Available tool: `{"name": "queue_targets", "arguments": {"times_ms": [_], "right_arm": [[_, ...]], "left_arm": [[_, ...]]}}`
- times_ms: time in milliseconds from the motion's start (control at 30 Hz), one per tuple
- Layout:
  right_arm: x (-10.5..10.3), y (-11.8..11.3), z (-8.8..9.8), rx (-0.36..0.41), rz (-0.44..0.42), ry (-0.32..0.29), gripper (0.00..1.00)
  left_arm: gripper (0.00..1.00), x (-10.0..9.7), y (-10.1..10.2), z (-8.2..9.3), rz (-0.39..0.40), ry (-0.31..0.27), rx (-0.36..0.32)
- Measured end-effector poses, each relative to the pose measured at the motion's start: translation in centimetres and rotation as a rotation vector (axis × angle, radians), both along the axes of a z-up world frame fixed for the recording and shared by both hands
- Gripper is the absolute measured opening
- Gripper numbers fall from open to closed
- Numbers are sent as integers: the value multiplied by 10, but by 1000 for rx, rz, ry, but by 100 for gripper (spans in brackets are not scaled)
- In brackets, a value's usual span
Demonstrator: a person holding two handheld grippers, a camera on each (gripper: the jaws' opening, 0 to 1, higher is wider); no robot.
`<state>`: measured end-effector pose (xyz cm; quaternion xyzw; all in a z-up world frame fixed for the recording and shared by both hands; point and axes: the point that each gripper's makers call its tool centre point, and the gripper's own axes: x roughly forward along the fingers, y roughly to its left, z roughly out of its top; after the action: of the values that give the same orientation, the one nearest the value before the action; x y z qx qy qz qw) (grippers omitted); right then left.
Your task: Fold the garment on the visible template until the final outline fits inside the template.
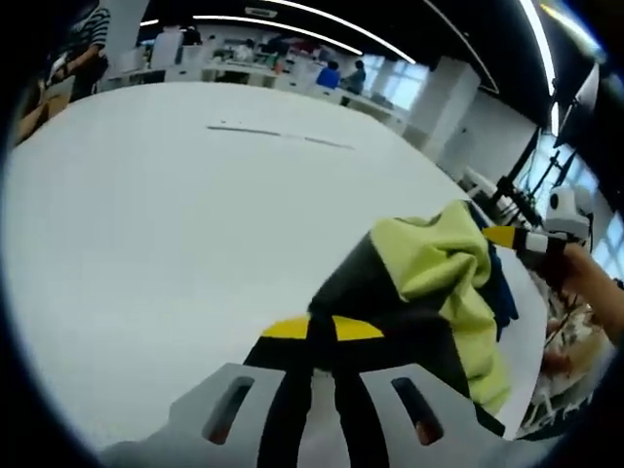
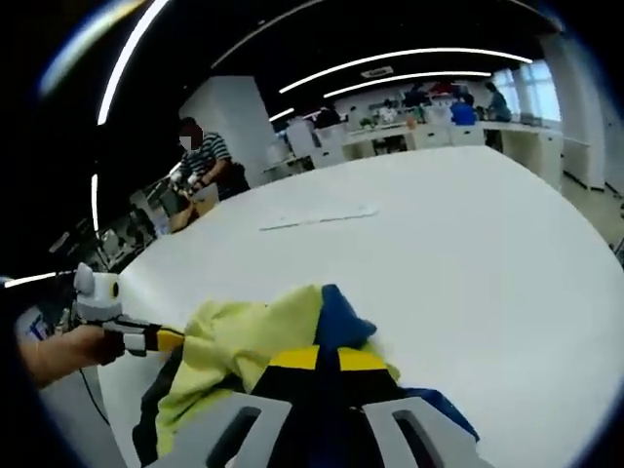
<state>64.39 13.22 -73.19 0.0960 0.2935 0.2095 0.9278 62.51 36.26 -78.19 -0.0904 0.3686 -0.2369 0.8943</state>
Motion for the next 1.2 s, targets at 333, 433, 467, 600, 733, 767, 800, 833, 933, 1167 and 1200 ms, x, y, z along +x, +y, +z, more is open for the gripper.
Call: {"name": "queue_targets", "arguments": {"times_ms": [333, 433, 467, 600, 733, 767, 800, 833, 933, 1167, 1200], "right_arm": [[2, -9, 29, -38, 31, -67, 0], [3, -6, 43, -34, 48, -89, 0], [3, -5, 46, -34, 53, -95, 0], [5, -2, 59, -43, 89, -125, 0], [9, -2, 71, -45, 119, -153, 0], [11, -2, 74, -40, 123, -157, 0], [12, -2, 77, -37, 128, -161, 0], [14, -3, 79, -40, 134, -164, 0], [20, -4, 84, -49, 150, -173, 0], [37, -6, 88, -54, 159, -170, 0], [41, -7, 88, -59, 153, -171, 0]], "left_arm": [[0, 8, 7, 45, 2, -150, -7], [0, 12, 10, 64, 5, -193, -17], [0, 14, 10, 73, 9, -215, -28], [0, 21, 10, 101, 9, -295, -58], [0, 30, 11, 127, 19, -368, -97], [0, 31, 12, 131, 20, -378, -98], [0, 32, 13, 134, 22, -386, -97], [0, 35, 14, 138, 20, -399, -97], [0, 42, 17, 147, 31, -427, -106], [0, 63, 26, 164, 58, -496, -129], [0, 66, 27, 166, 65, -502, -139]]}}
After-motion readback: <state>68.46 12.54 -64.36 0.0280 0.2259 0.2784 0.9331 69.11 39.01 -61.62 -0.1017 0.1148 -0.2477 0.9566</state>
